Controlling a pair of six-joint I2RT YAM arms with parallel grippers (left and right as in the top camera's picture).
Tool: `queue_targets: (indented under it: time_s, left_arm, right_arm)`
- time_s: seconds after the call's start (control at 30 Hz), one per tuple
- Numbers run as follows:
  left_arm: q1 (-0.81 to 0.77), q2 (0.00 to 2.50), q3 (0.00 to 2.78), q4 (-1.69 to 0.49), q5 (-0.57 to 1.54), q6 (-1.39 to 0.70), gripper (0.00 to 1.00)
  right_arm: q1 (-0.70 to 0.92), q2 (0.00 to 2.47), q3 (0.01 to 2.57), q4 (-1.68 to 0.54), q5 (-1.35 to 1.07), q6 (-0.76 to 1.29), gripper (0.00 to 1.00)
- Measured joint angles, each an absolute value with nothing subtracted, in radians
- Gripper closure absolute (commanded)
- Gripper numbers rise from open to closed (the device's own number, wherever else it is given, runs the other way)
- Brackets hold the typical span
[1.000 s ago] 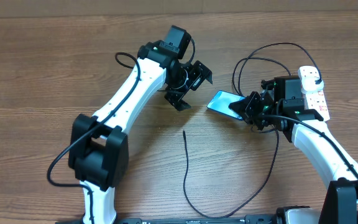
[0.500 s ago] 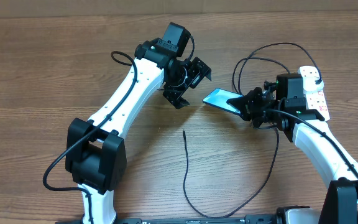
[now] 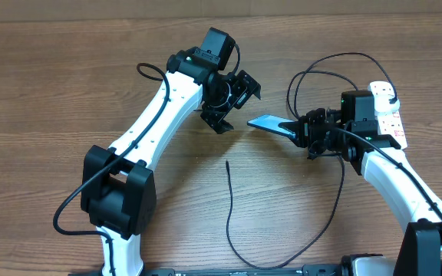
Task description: Plug charger to phone and switch on socket
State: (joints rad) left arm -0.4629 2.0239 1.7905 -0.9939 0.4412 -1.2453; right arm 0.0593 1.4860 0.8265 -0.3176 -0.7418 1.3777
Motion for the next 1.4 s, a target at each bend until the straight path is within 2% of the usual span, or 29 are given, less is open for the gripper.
queue_targets:
  time_s: [0.77,1.4]
  left_arm:
    - [-0.463,2.024,1.790,-0.994,0.434,-1.329,0.00]
    - [-0.474,2.024,1.790,-0.994,0.437,-1.362,0.00]
  right_arm:
    - [0.059,1.486,0.826,-0.257,-0.919,1.666,0.96]
    - [0.059,1.486,0.826,-0.201,-0.939,1.722,0.96]
